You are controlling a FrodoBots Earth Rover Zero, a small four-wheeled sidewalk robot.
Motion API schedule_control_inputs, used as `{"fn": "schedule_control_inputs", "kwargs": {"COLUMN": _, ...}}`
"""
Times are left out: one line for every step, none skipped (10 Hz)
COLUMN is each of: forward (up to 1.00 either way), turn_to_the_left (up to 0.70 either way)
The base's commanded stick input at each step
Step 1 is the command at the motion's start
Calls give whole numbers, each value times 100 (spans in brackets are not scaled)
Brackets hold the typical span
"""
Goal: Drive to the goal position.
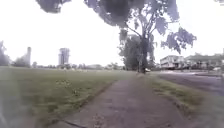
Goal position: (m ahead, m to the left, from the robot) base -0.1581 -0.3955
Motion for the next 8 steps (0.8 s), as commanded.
{"fn": "schedule_control_inputs", "kwargs": {"forward": 70, "turn_to_the_left": 0}}
{"fn": "schedule_control_inputs", "kwargs": {"forward": 70, "turn_to_the_left": 0}}
{"fn": "schedule_control_inputs", "kwargs": {"forward": 70, "turn_to_the_left": 0}}
{"fn": "schedule_control_inputs", "kwargs": {"forward": 70, "turn_to_the_left": 0}}
{"fn": "schedule_control_inputs", "kwargs": {"forward": 70, "turn_to_the_left": 0}}
{"fn": "schedule_control_inputs", "kwargs": {"forward": 70, "turn_to_the_left": 0}}
{"fn": "schedule_control_inputs", "kwargs": {"forward": 70, "turn_to_the_left": 0}}
{"fn": "schedule_control_inputs", "kwargs": {"forward": 70, "turn_to_the_left": 0}}
